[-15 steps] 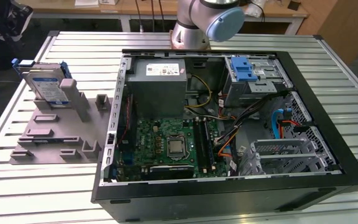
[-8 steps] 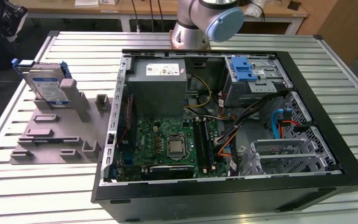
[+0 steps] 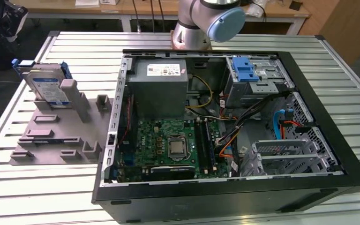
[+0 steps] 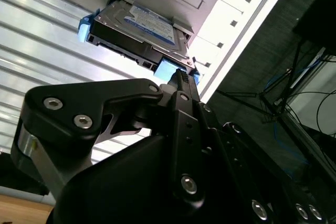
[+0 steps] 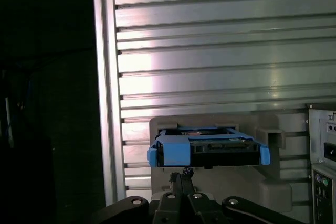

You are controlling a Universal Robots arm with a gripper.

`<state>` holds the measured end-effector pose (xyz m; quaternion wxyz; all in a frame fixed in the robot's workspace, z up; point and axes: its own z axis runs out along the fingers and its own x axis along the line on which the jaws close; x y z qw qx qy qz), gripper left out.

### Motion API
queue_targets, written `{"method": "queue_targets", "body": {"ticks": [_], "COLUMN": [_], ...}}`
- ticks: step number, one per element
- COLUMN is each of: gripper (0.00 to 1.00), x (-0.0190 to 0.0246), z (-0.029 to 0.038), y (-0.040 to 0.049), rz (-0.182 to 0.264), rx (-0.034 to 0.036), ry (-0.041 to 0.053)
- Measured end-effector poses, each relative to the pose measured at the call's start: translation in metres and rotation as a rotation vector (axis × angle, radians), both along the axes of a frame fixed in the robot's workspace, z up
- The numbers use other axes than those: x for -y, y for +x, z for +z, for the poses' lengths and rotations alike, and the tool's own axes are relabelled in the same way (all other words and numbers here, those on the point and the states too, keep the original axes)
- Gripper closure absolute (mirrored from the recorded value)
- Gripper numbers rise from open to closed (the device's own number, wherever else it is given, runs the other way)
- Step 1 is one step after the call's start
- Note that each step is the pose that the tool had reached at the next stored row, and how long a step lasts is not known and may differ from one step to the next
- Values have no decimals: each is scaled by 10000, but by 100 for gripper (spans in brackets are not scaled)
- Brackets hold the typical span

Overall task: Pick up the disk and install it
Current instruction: 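Pick up the disk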

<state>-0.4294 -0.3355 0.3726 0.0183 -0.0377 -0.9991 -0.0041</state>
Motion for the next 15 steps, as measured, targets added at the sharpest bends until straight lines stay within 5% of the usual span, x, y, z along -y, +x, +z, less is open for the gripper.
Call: {"method": "queue_targets", "body": {"ticks": [5, 10, 15], "gripper": [89, 89, 89], "x": [0, 0, 0], "z": [-1, -5, -16], "y": [0, 0, 0], "rz": [100, 890, 1375], "rx": [0, 9, 163], "ry": [0, 5, 72]}}
